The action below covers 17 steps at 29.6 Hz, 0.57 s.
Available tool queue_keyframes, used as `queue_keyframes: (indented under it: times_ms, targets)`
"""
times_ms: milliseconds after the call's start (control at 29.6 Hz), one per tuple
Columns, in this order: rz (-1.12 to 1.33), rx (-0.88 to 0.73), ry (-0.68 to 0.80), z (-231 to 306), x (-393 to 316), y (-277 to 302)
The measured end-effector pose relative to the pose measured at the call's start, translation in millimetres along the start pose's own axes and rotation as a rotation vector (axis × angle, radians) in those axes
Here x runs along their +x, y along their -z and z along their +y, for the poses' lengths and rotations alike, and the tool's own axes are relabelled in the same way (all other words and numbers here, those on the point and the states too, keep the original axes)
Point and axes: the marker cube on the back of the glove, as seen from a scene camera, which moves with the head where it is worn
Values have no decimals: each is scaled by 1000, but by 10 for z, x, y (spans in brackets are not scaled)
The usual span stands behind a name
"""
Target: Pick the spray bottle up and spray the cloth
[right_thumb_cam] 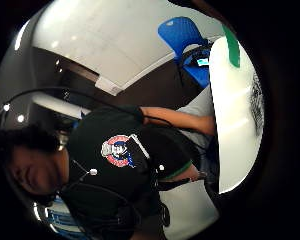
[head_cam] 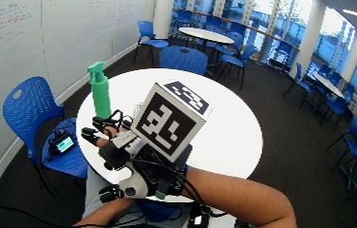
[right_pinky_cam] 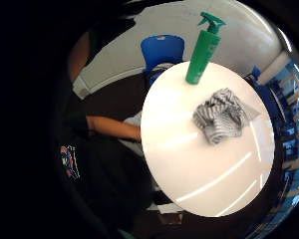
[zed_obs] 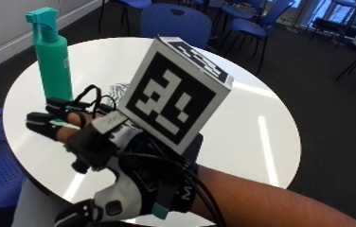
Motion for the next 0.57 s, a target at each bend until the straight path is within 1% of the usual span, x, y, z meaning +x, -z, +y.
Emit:
queue_keyframes:
  times_ms: [270, 574]
  targets:
    - [38, -33, 31, 147, -87, -40]
    - [39, -35, 25, 215, -73, -28]
